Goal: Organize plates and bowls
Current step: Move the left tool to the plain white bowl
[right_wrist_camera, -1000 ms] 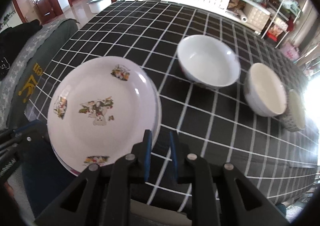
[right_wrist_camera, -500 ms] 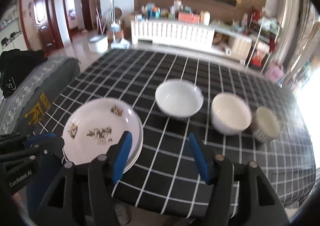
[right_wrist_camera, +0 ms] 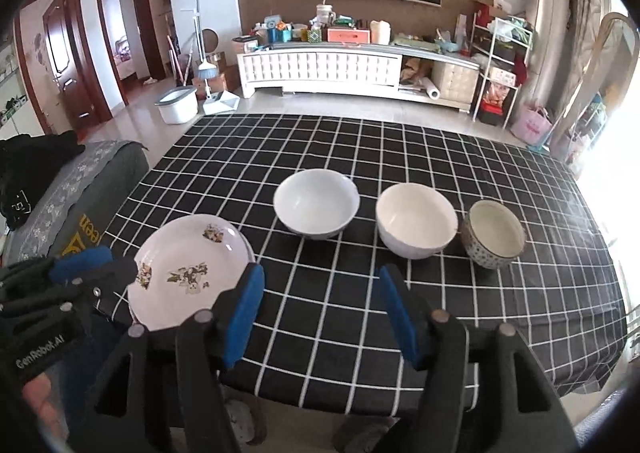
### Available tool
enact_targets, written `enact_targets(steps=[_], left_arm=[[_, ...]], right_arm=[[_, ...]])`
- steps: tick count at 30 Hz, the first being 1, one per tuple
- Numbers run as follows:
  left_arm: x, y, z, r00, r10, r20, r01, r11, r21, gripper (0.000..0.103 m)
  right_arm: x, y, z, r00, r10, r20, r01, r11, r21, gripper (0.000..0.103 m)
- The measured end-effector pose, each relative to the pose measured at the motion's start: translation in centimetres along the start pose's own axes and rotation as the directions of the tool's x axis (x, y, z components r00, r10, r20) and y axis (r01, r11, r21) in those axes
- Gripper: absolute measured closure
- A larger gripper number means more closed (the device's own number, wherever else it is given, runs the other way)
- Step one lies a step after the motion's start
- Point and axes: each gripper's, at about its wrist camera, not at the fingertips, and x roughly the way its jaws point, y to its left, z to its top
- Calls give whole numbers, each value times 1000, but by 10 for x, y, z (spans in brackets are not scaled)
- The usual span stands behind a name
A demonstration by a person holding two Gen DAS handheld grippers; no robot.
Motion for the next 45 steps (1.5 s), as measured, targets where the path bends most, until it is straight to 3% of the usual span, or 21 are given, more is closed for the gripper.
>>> enact_targets(steps=[14, 24, 29, 33, 36, 41, 45], left_arm=[[40, -25, 54, 999, -49, -19, 51, 995, 89, 55], [99, -38, 96, 998, -42, -53, 50, 985, 165, 55], [144, -35, 111, 993, -24, -115, 44, 984, 175, 55], [173, -26, 120, 984, -50, -169, 72, 989, 130, 55], [196, -20, 124, 975, -58, -212, 82, 991, 107, 55], [220, -11, 125, 946, -122, -302, 148, 987, 65, 55], [230, -5, 123, 937, -137, -323, 156, 987, 34, 57]], right_arm=[[22, -33, 32, 997, 49, -58, -46, 998, 53, 38], [77, -38, 74, 996, 50, -70, -49, 999, 21, 38], [114, -44, 85, 994, 42, -104, -38, 998, 39, 38], [148, -50, 94, 977, 47, -209, -37, 998, 51, 38], [169, -60, 97, 952, 142, -273, -108, 985, 135, 38], [185, -74, 89, 925, 221, -308, -147, 958, 247, 38], [193, -71, 83, 916, 204, -346, -132, 966, 221, 38]])
